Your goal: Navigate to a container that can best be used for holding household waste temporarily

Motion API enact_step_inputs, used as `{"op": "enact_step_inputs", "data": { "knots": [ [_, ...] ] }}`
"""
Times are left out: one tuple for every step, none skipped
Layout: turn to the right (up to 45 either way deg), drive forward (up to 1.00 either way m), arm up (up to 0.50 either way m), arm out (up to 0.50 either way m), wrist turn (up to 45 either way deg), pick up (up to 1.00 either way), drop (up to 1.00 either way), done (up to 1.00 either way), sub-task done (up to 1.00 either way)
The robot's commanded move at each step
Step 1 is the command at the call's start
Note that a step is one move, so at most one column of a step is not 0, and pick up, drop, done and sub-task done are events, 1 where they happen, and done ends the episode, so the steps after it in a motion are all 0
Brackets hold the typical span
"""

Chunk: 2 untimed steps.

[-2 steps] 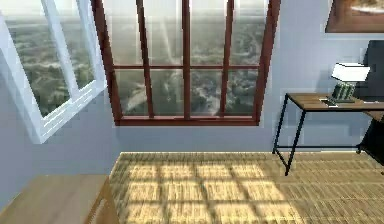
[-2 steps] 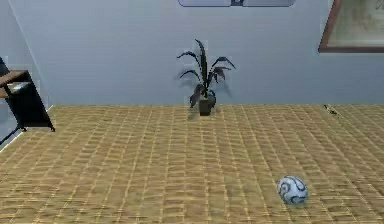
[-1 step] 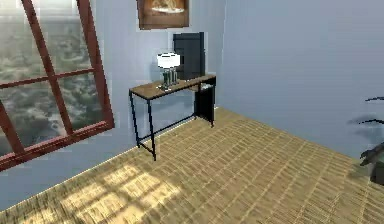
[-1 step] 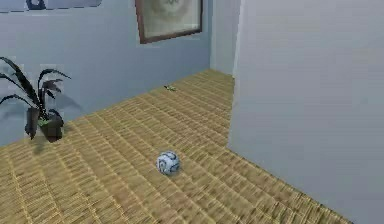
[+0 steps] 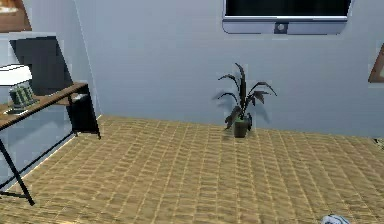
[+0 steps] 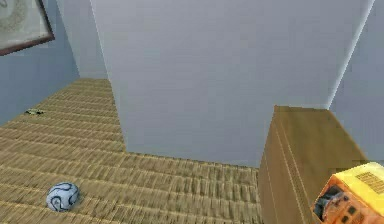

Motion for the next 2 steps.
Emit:
{"op": "enact_step_inputs", "data": {
  "knots": [
    [0.0, 0.15, 0.0, 0.0, 0.0, 0.0, 0.0, 0.0, 0.0],
    [15.0, 0.0, 0.0, 0.0, 0.0, 0.0, 0.0, 0.0, 0.0]
  ]
}}
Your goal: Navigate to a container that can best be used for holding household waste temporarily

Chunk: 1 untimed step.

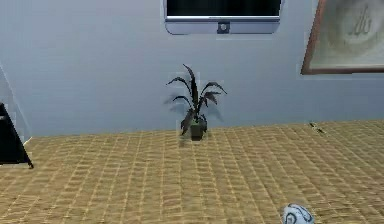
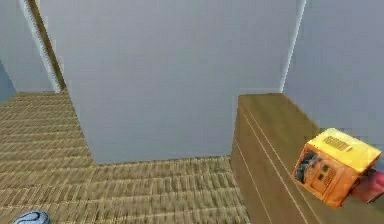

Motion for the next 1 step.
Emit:
{"op": "enact_step_inputs", "data": {
  "knots": [
    [0.0, 1.0, 0.0, 0.0, 0.0, 0.0, 0.0, 0.0, 0.0]
  ]
}}
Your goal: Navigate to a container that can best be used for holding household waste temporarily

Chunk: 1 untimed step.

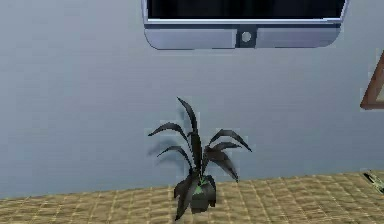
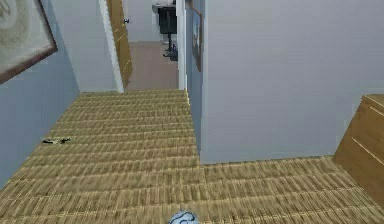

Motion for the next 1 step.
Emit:
{"op": "enact_step_inputs", "data": {
  "knots": [
    [6.0, 0.0, 0.0, 0.0, 0.0, 0.0, 0.0, 0.0, 0.0]
  ]
}}
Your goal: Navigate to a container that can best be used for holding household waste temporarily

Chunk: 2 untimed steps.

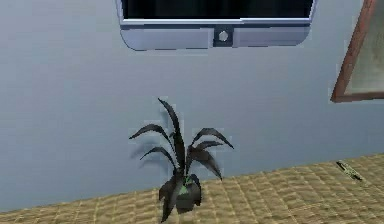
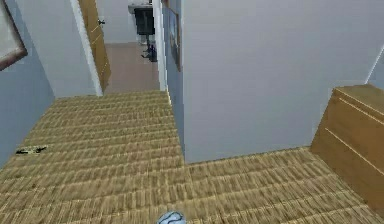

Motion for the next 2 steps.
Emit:
{"op": "enact_step_inputs", "data": {
  "knots": [
    [0.0, 0.35, 0.0, 0.0, 0.0, 0.0, 0.0, 0.0, 0.0],
    [45.0, 0.0, 0.0, 0.0, 0.0, 0.0, 0.0, 0.0, 0.0]
  ]
}}
